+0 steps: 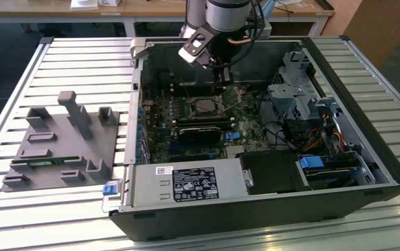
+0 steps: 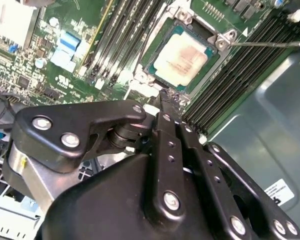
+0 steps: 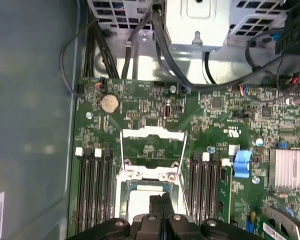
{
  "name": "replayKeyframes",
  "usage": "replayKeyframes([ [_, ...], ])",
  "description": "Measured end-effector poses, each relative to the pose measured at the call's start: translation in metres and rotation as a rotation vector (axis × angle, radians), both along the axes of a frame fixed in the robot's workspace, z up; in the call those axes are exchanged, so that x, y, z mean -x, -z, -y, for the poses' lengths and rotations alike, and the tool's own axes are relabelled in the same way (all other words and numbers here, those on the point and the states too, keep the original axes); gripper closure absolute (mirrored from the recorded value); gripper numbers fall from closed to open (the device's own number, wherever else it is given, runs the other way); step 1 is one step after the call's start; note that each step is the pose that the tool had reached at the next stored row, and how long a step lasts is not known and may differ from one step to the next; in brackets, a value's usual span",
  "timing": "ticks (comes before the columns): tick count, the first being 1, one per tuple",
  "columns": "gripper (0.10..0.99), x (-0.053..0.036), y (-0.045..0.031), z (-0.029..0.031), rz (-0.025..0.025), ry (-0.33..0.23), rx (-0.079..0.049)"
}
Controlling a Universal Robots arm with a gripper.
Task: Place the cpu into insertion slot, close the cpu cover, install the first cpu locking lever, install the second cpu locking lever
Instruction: 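Close the cpu cover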
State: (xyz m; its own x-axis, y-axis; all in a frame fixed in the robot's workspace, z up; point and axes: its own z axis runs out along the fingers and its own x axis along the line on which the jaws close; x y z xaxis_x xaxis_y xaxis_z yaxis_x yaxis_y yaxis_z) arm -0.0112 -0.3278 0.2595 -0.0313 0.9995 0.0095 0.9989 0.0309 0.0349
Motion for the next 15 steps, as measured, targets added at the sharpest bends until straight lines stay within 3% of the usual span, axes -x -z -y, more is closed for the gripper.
replayKeyframes([
  [3, 0.98, -0.0114, 0.0004, -0.003, -0.0008, 0.0, 0.0],
  [4, 0.98, -0.0293, 0.0033, -0.009, -0.0046, 0.0, 0.0],
  [9, 0.98, -0.0391, 0.0049, -0.0101, -0.0054, 0.0, 0.0],
  [15, 0.98, -0.042, 0.0051, -0.0102, -0.0053, 0.0, 0.0],
])
